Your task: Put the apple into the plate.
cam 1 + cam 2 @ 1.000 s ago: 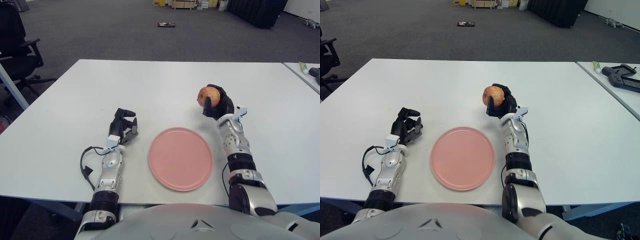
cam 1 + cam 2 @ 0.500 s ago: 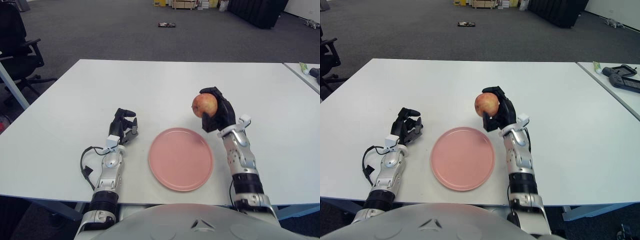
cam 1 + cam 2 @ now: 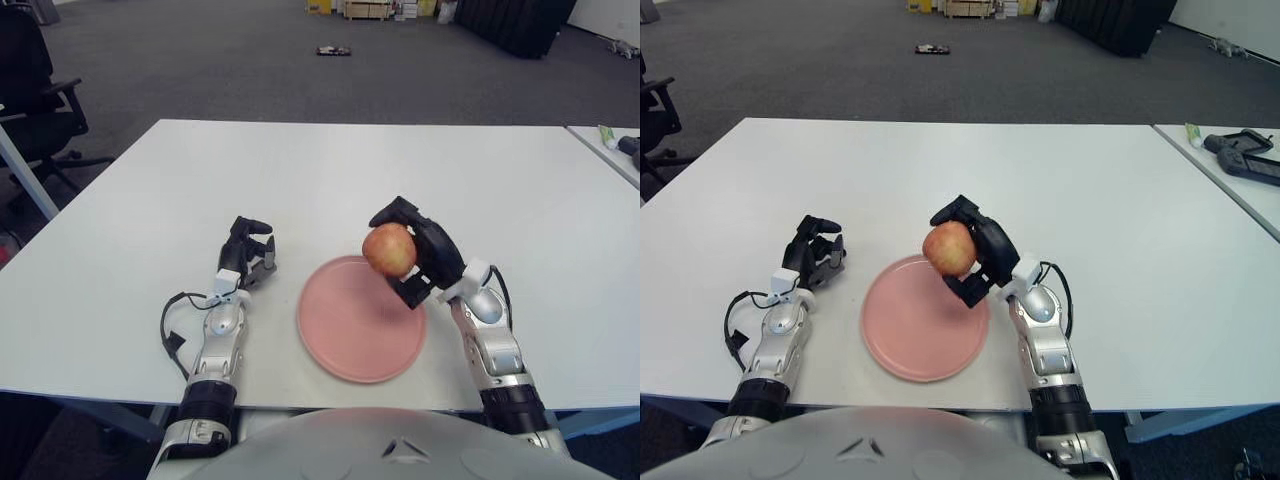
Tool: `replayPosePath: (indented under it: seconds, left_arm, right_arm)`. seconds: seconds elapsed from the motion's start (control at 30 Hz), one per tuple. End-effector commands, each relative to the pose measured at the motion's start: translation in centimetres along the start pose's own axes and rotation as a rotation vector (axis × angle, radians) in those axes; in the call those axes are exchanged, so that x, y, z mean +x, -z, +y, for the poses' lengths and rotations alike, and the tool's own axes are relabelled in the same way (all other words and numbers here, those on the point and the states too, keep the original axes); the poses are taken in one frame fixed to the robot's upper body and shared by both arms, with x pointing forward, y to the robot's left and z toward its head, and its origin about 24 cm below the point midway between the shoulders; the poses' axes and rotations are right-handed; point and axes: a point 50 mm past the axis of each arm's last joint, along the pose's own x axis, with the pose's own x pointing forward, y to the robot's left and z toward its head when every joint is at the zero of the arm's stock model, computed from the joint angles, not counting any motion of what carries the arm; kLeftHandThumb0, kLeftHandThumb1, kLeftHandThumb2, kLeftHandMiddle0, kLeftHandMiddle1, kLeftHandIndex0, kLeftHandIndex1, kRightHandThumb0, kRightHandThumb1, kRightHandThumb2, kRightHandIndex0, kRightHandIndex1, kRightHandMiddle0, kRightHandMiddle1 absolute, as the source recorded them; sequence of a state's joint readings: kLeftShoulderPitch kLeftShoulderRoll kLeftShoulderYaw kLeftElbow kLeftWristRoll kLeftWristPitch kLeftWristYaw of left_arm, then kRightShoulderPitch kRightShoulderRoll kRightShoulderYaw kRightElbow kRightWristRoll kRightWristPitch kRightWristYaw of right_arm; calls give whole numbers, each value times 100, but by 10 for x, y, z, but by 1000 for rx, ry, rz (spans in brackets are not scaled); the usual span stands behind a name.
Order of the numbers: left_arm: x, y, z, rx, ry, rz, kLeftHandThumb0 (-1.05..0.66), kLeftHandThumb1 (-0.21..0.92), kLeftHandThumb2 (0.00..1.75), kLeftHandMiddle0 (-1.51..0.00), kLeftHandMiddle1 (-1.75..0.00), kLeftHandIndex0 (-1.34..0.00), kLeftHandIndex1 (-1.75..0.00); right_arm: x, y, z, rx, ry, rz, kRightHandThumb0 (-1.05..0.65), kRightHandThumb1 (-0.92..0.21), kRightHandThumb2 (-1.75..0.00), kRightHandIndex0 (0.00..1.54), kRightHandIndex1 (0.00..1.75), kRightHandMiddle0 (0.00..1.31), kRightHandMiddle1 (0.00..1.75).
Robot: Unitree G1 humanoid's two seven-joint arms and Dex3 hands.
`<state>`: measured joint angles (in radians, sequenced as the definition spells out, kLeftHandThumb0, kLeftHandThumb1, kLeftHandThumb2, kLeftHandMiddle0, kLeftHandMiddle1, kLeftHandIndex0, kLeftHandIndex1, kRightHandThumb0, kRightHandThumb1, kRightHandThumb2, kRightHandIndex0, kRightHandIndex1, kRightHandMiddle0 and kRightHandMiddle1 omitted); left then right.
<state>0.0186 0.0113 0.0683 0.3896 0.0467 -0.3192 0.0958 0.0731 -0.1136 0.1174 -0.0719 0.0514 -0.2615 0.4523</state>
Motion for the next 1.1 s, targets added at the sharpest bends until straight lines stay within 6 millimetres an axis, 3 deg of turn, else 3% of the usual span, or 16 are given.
replayPosePath:
  seconds: [0.0,0.3,0.7,1.07]
  left_arm:
    - [-5,12,2,16,-1,72,-39,64,91,-59,-175,-37,-175]
    - [-4,12,2,18,1,78,-39,63,92,-59,-175,-37,-175]
    - [-4,11,0,9,-2,73,-39,63,93,-56,-175,-37,-175]
    - [-6,11,-1,10,-8,79,-39,65,90,-52,-175,-36,-175]
  right_arm:
    - [1,-11,5,-118,-65,-54,0,13,-175,101,154,73,175]
    - [-2,-12,24,-300,-196,-27,0,12,-175,99,157,72,175]
    - [1,-6,46,-587,-303,13,0,2,-167,90,164,64,175]
    - [9,24,65,-778,-362,112,0,-1,-165,87,168,61,175]
